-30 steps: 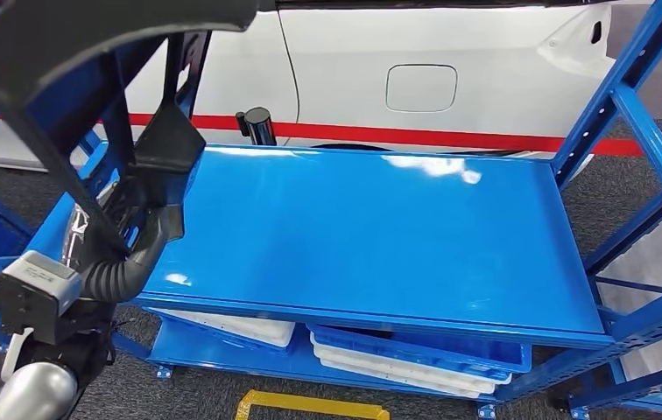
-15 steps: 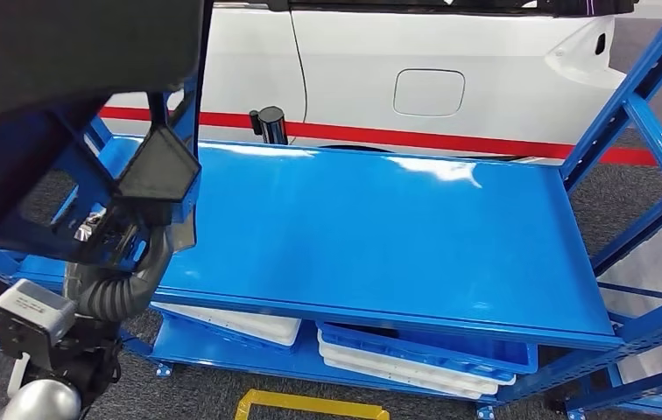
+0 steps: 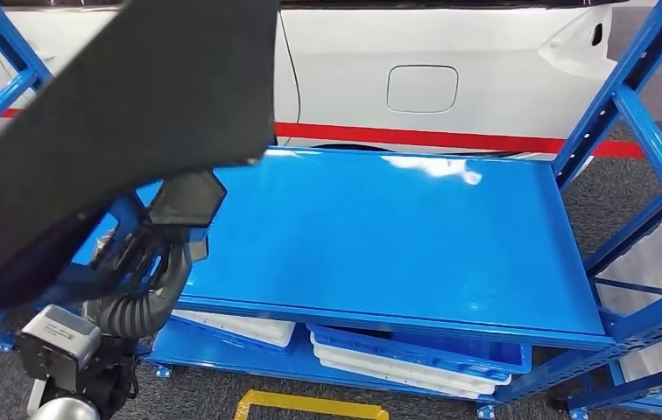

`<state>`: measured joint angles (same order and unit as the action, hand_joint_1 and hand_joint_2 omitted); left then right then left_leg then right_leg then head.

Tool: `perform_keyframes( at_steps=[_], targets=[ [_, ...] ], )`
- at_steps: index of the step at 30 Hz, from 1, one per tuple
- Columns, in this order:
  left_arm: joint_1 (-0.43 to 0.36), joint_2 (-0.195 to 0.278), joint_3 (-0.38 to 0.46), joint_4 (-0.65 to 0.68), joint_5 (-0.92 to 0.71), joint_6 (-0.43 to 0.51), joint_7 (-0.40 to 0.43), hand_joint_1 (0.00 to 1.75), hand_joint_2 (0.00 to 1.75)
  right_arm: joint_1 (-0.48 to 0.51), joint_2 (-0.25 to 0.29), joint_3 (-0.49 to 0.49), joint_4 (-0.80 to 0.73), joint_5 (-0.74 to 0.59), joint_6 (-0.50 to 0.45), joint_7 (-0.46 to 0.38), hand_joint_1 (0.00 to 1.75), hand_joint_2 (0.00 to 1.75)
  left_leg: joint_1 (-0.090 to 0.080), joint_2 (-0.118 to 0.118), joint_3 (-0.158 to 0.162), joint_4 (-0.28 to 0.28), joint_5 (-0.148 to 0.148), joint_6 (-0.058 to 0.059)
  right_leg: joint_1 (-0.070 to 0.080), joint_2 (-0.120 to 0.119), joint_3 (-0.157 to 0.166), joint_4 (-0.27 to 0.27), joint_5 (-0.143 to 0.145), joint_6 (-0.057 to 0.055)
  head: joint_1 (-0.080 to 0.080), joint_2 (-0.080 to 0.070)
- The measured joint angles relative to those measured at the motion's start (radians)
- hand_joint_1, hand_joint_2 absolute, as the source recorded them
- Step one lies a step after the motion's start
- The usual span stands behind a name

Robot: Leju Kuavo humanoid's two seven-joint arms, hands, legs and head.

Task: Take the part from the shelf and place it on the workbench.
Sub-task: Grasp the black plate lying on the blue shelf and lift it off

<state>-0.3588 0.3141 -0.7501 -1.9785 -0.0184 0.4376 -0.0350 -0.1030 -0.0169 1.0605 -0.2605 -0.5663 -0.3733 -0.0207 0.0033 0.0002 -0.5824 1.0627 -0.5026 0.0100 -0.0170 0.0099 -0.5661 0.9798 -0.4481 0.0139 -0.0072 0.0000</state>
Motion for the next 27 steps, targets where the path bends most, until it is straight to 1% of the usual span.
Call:
perform_keyframes(
  at_steps=[1, 2, 3, 4, 5, 6, 7, 8, 9, 10, 11, 12, 13, 14, 15, 17, 18, 19, 20, 21, 22, 23, 24, 25, 27],
  targets=[
    [0.005, -0.002, -0.003, 0.000, -0.008, 0.003, -0.003, 1.75, 1.75, 0.000, 0.000, 0.000, 0.000, -0.001, 0.000, 0.000, 0.00, 0.00, 0.002, 0.000, -0.034, 0.074, -0.035, -0.006, 0.000, 0.000, 0.000, 0.000, 0.000, -0.001, -0.001, 0.000],
    [0.011, -0.004, -0.006, 0.000, -0.013, 0.005, -0.006, 1.75, 1.75, 0.000, 0.001, 0.000, 0.000, -0.001, 0.000, 0.000, 0.00, 0.00, 0.003, 0.000, -0.068, 0.148, -0.063, -0.009, 0.000, 0.000, -0.001, 0.000, 0.000, -0.002, -0.001, 0.000],
    [0.020, -0.007, -0.009, 0.000, -0.016, 0.006, -0.012, 1.75, 1.75, 0.001, 0.001, 0.000, 0.000, -0.002, -0.001, 0.001, 0.00, 0.00, 0.005, 0.000, -0.093, 0.197, -0.077, -0.011, 0.000, 0.000, -0.001, 0.000, -0.001, -0.002, -0.001, 0.000],
    [0.029, -0.010, -0.013, 0.000, -0.018, 0.006, -0.020, 1.75, 1.75, 0.001, 0.001, 0.000, 0.000, -0.004, -0.001, 0.001, 0.00, 0.00, 0.005, 0.000, -0.100, 0.208, -0.070, -0.011, 0.000, 0.000, 0.000, 0.000, -0.001, -0.002, -0.001, 0.000],
    [0.036, -0.014, -0.016, 0.000, -0.015, 0.006, -0.031, 1.75, 1.75, 0.001, 0.001, 0.000, 0.000, -0.004, -0.001, 0.002, 0.00, 0.00, 0.006, 0.000, -0.086, 0.173, -0.044, -0.009, 0.000, 0.001, 0.001, 0.000, -0.001, -0.001, -0.002, 0.000],
    [0.042, -0.019, -0.019, 0.000, -0.006, 0.005, -0.046, 1.75, 1.75, 0.000, 0.001, 0.000, 0.000, -0.006, -0.001, 0.002, 0.00, 0.00, 0.006, 0.000, -0.054, 0.102, -0.006, -0.006, 0.000, 0.001, 0.003, 0.000, -0.001, -0.001, -0.002, 0.000],
    [0.047, -0.024, -0.022, -0.001, 0.008, 0.003, -0.064, 1.75, 1.75, 0.000, 0.002, 0.000, 0.000, -0.006, -0.001, 0.003, 0.00, 0.00, 0.005, 0.000, -0.016, 0.020, 0.028, -0.001, 0.000, 0.002, 0.004, 0.000, -0.002, 0.001, -0.002, 0.000],
    [0.052, -0.029, -0.024, -0.001, 0.027, 0.000, -0.084, 1.75, 1.75, -0.001, 0.002, 0.000, 0.000, -0.006, -0.001, 0.004, 0.00, 0.00, 0.002, 0.000, 0.015, -0.047, 0.052, 0.004, 0.001, 0.003, 0.004, 0.000, -0.003, 0.003, -0.002, 0.000],
    [0.059, -0.035, -0.026, -0.001, 0.046, -0.004, -0.104, 1.75, 1.75, -0.001, 0.003, 0.000, 0.000, -0.007, -0.001, 0.005, 0.00, 0.00, -0.001, 0.000, 0.033, -0.090, 0.064, 0.008, 0.002, 0.003, 0.004, 0.000, -0.003, 0.007, -0.002, 0.000],
    [0.066, -0.040, -0.028, -0.001, 0.064, -0.009, -0.121, 1.75, 1.75, -0.001, 0.003, 0.000, 0.000, -0.007, -0.001, 0.006, 0.00, 0.00, -0.005, -0.001, 0.040, -0.105, 0.065, 0.011, 0.002, 0.004, 0.003, 0.000, -0.003, 0.011, -0.001, 0.000],
    [0.074, -0.045, -0.031, -0.001, 0.080, -0.014, -0.135, 1.75, 1.75, -0.001, 0.003, 0.000, 0.000, -0.008, -0.001, 0.006, 0.00, 0.00, -0.008, -0.001, 0.039, -0.106, 0.066, 0.015, 0.002, 0.004, 0.003, -0.002, -0.002, 0.017, -0.001, 0.000],
    [0.082, -0.048, -0.033, -0.001, 0.095, -0.019, -0.146, 1.75, 1.75, -0.001, 0.003, 0.000, 0.000, -0.008, -0.001, 0.007, 0.00, 0.00, -0.006, -0.001, 0.040, -0.110, 0.070, 0.021, 0.001, 0.003, 0.003, -0.002, -0.003, 0.022, -0.001, 0.000],
    [0.087, -0.052, -0.035, -0.001, 0.111, -0.026, -0.156, 1.75, 1.75, -0.001, 0.003, 0.000, 0.000, -0.008, -0.002, 0.007, 0.00, 0.00, -0.005, -0.001, 0.043, -0.115, 0.074, 0.027, 0.002, 0.003, 0.000, 0.005, -0.011, 0.027, 0.000, 0.000],
    [0.091, -0.057, -0.036, -0.001, 0.128, -0.033, -0.165, 1.75, 1.75, -0.001, 0.003, 0.000, 0.000, -0.008, -0.002, 0.007, 0.00, 0.00, -0.003, 0.000, 0.045, -0.120, 0.078, 0.034, 0.002, 0.002, -0.009, 0.028, -0.029, 0.030, 0.000, 0.000],
    [0.095, -0.062, -0.037, -0.001, 0.143, -0.041, -0.174, 1.75, 1.75, -0.001, 0.003, 0.000, 0.000, -0.009, -0.002, 0.008, 0.00, 0.00, -0.001, 0.001, 0.047, -0.124, 0.082, 0.040, 0.003, 0.001, -0.029, 0.076, -0.059, 0.032, 0.002, 0.000],
    [0.106, -0.071, -0.038, 0.000, 0.165, -0.053, -0.185, 1.75, 1.75, 0.000, 0.003, 0.000, 0.000, -0.010, -0.002, 0.011, 0.00, 0.00, -0.003, 0.002, 0.046, -0.124, 0.083, 0.044, 0.003, 0.000, -0.089, 0.214, -0.129, 0.034, 0.004, 0.000],
    [0.113, -0.074, -0.039, 0.000, 0.171, -0.057, -0.189, 1.75, 1.75, 0.001, 0.003, 0.000, 0.000, -0.011, -0.003, 0.014, 0.00, 0.00, -0.003, 0.002, 0.046, -0.124, 0.083, 0.044, 0.003, 0.000, -0.114, 0.271, -0.149, 0.035, 0.004, 0.000],
    [0.118, -0.076, -0.040, 0.001, 0.174, -0.059, -0.191, 1.75, 1.75, 0.002, 0.003, 0.000, 0.000, -0.011, -0.003, 0.016, 0.00, 0.00, -0.004, 0.002, 0.046, -0.124, 0.083, 0.044, 0.003, 0.000, -0.122, 0.292, -0.149, 0.035, 0.004, 0.000],
    [0.123, -0.078, -0.041, 0.002, 0.177, -0.061, -0.194, 1.75, 1.75, 0.002, 0.003, 0.000, 0.000, -0.011, -0.003, 0.017, 0.00, 0.00, -0.004, 0.002, 0.046, -0.123, 0.083, 0.044, 0.003, 0.000, -0.111, 0.271, -0.129, 0.036, 0.004, 0.000],
    [0.126, -0.080, -0.042, 0.002, 0.181, -0.063, -0.197, 1.75, 1.75, 0.002, 0.003, 0.000, 0.000, -0.011, -0.003, 0.017, 0.00, 0.00, -0.003, 0.001, 0.047, -0.121, 0.082, 0.043, 0.002, -0.001, -0.079, 0.210, -0.095, 0.036, 0.005, 0.000],
    [0.128, -0.083, -0.043, 0.002, 0.184, -0.064, -0.199, 1.75, 1.75, 0.001, 0.003, 0.000, 0.000, -0.011, -0.003, 0.017, 0.00, 0.00, -0.003, 0.000, 0.047, -0.119, 0.081, 0.041, 0.001, -0.001, -0.041, 0.132, -0.062, 0.035, 0.005, 0.000],
    [0.130, -0.085, -0.043, 0.002, 0.186, -0.065, -0.201, 1.75, 1.75, 0.000, 0.003, 0.000, 0.000, -0.011, -0.004, 0.017, 0.00, 0.00, -0.005, 0.000, 0.046, -0.114, 0.078, 0.037, 0.000, 0.000, -0.008, 0.065, -0.037, 0.033, 0.005, 0.000],
    [0.131, -0.087, -0.044, 0.002, 0.188, -0.066, -0.203, 1.75, 1.75, -0.001, 0.003, 0.000, 0.000, -0.011, -0.004, 0.017, 0.00, 0.00, -0.008, -0.001, 0.044, -0.111, 0.077, 0.033, 0.000, 0.000, 0.013, 0.020, -0.023, 0.030, 0.005, 0.000],
    [0.133, -0.088, -0.044, 0.002, 0.189, -0.067, -0.204, 1.75, 1.75, -0.001, 0.003, 0.000, 0.000, -0.011, -0.004, 0.017, 0.00, 0.00, -0.010, -0.001, 0.042, -0.109, 0.076, 0.029, 0.001, 0.001, 0.020, 0.000, -0.020, 0.026, 0.005, 0.000],
    [0.136, -0.090, -0.045, 0.002, 0.191, -0.069, -0.204, 1.75, 1.75, 0.000, 0.003, 0.000, 0.000, -0.012, -0.004, 0.017, 0.00, 0.00, -0.009, -0.002, 0.039, -0.108, 0.077, 0.021, 0.003, 0.001, 0.018, -0.002, -0.015, 0.015, 0.005, 0.000]
  ],
)
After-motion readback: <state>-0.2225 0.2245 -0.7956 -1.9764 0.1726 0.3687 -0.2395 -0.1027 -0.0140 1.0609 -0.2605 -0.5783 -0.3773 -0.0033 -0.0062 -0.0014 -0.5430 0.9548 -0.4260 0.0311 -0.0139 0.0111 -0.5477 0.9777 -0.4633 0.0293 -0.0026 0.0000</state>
